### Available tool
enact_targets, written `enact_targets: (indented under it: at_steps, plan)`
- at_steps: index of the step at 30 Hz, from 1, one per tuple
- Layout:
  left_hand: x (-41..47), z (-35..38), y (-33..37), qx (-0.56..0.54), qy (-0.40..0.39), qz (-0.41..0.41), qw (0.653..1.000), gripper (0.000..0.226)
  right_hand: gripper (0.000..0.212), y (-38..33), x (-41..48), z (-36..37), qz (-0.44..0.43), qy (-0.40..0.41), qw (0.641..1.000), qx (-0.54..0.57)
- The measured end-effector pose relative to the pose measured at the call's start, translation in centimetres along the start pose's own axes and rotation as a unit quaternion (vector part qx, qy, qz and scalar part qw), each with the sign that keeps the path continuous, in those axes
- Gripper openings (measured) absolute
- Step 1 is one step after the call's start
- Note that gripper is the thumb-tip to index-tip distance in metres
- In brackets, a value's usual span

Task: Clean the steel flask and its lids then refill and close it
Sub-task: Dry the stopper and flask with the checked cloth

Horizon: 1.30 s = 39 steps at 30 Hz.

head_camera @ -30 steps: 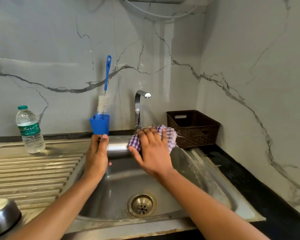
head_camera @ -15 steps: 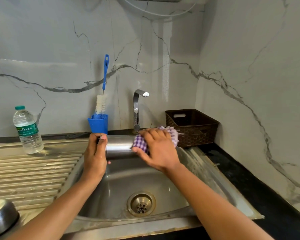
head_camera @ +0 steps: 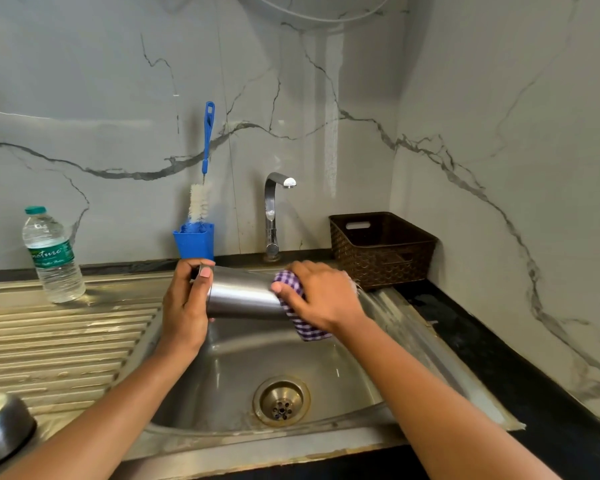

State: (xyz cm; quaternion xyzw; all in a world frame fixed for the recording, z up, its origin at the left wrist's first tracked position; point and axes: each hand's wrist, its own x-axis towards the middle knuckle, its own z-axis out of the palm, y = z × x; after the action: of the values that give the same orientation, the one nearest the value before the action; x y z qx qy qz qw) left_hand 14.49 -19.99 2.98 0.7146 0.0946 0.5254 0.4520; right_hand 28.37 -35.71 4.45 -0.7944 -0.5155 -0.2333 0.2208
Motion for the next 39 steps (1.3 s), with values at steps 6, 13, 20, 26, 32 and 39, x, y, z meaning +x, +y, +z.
enact_targets:
  at_steps: [6,13,20,26,32,39]
  plan:
    - [0.3,-0.4,0.2,-0.011,0.016,0.010,1.000,0.032,0.076,-1.1,0.3,0.7,-0.141,0.065,0.987,-0.048]
    - [0.3,-0.4,0.5,-0.021,-0.025,0.066,0.997,0.028,0.079,2.7,-1.0,-2.4,0.075,-0.170,0.959,0.214]
    - [0.4,-0.7,-0.6,0.008,-0.086,0.111,0.990,0.026,0.065,-2.4,-0.2,-2.3,-0.046,-0.151,0.982,0.108]
    - [0.6,-1.0,-0.1,0.009,-0.054,0.133,0.990,0.033,0.108,-0.3,-0.2,-2.1,-0.062,-0.178,0.980,0.056]
    - [0.2,-0.7,0.6,-0.059,-0.038,0.125,0.990,0.022,0.094,0.1,-0.4,-1.8,-0.095,-0.069,0.992,-0.051]
    - [0.8,-0.2,1.3,-0.119,-0.073,-0.116,0.983,0.050,0.092,0.9,-0.1,-1.0,-0.098,0.125,0.960,-0.229]
